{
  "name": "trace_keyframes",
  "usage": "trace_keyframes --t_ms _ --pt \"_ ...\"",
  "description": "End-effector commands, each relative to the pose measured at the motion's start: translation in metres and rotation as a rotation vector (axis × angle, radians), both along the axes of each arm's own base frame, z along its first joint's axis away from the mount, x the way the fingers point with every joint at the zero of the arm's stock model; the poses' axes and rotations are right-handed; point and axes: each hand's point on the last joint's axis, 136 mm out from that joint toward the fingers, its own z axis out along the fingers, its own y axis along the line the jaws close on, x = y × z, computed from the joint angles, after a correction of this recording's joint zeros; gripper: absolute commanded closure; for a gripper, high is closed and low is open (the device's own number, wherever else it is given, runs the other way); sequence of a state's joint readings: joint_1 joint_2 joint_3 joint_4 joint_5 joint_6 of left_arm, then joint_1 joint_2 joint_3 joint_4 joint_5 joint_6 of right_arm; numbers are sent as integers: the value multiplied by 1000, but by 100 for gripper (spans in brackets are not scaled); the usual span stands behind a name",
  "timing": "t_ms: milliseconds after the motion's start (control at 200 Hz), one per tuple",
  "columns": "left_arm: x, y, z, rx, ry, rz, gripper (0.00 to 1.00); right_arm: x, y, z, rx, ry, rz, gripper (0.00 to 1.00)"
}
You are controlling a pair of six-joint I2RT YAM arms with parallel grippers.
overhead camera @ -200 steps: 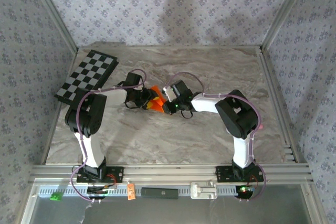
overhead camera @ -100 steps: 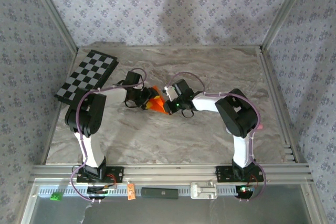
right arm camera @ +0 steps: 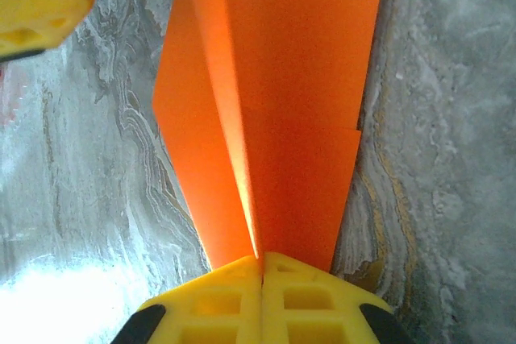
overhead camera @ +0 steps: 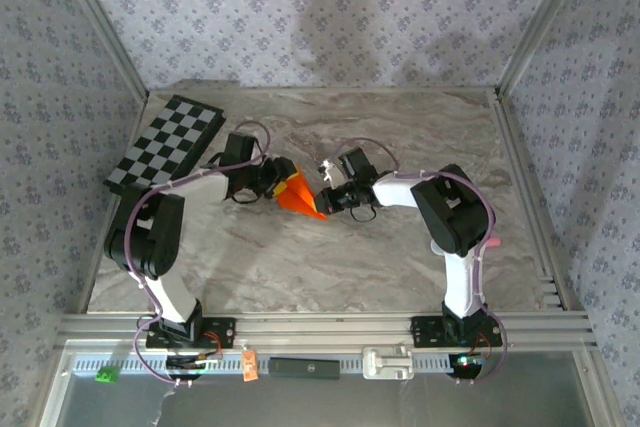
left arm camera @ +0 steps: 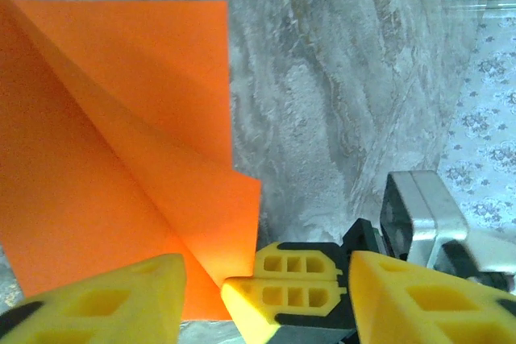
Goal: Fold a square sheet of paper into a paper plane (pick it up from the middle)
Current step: Fourth fold the wing at the center of the table.
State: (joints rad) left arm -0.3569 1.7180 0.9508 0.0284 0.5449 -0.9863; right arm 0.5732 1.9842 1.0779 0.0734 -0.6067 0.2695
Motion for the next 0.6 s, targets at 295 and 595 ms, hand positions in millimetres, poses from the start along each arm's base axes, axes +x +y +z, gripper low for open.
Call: trace_keyframes --t_ms 295,595 --pt "0 -31 -11 -44 -21 -84 71 -4 -5 -12 29 91 -29 94" --pt "3 -38 -17 -56 -5 -95 76 -3 -8 -15 18 94 -37 91"
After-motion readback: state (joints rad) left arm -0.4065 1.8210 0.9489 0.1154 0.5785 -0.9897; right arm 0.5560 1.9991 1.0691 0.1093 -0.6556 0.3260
